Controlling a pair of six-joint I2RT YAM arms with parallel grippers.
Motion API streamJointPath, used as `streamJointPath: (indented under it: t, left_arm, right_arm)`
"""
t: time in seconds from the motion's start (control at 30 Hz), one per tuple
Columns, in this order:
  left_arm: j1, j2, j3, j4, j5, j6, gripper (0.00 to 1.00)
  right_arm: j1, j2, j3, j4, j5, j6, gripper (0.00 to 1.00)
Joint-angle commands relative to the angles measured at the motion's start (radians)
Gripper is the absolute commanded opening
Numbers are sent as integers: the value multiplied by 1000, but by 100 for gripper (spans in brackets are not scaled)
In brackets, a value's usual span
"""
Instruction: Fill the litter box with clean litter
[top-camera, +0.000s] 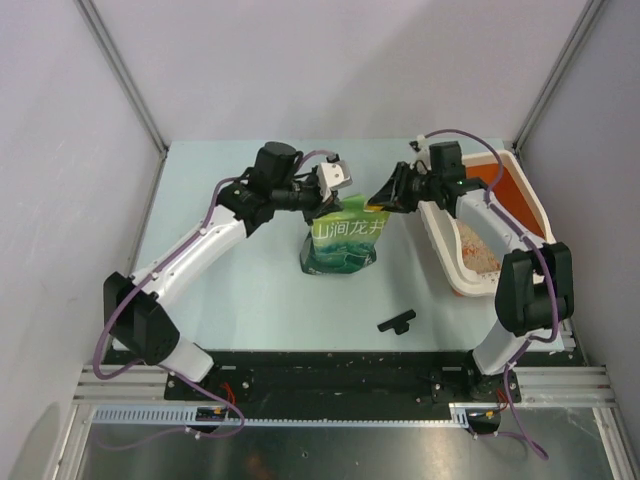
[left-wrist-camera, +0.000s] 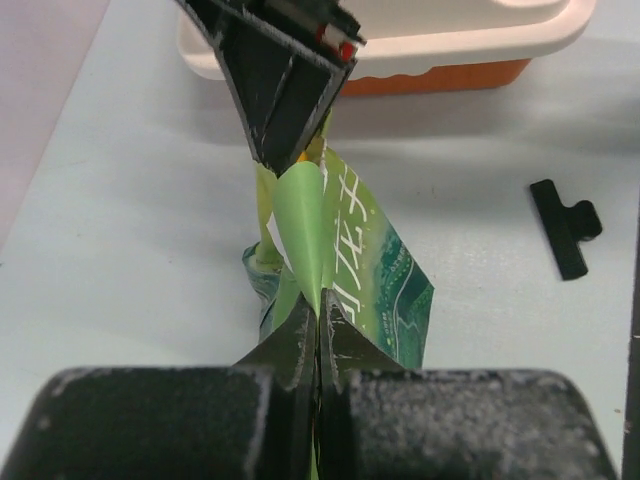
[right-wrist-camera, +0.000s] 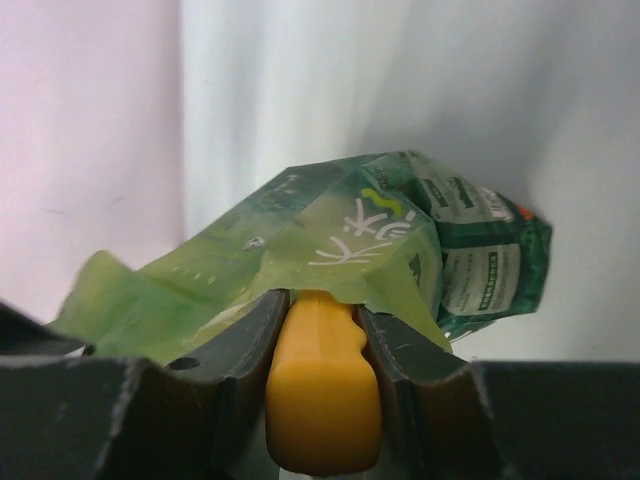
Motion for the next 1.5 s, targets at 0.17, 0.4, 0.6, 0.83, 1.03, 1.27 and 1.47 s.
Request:
streamJointPath:
  t: [0.17,0.4,0.6,0.83,1.03,1.27,1.47]
  left_arm:
    - [-28,-130,-34,41,-169,115,0]
    - [-28,-112,-13,40,-193,127,0]
    - [-30,-109,7,40,-195,109,0]
    - [-34,-95,33,38,-196,97,0]
    - [-45,-72,69,30,-209,117,0]
    - [-50,-75,80,27,-215,140,0]
    - [-48,-80,83,27,-218,143,0]
  right_arm:
    - [-177,50,-8,222,-336,232,0]
    - [-257,54,-8,303,-423,298,0]
    - [-311,42,-8,314,-481,304,0]
    - [-324,86,-54,427,-609,359,0]
    - [-372,117,-80,673,-640,543,0]
    - [-390,97,-117,847,-607,735,0]
    - [-387,45,-122,663,-569,608,0]
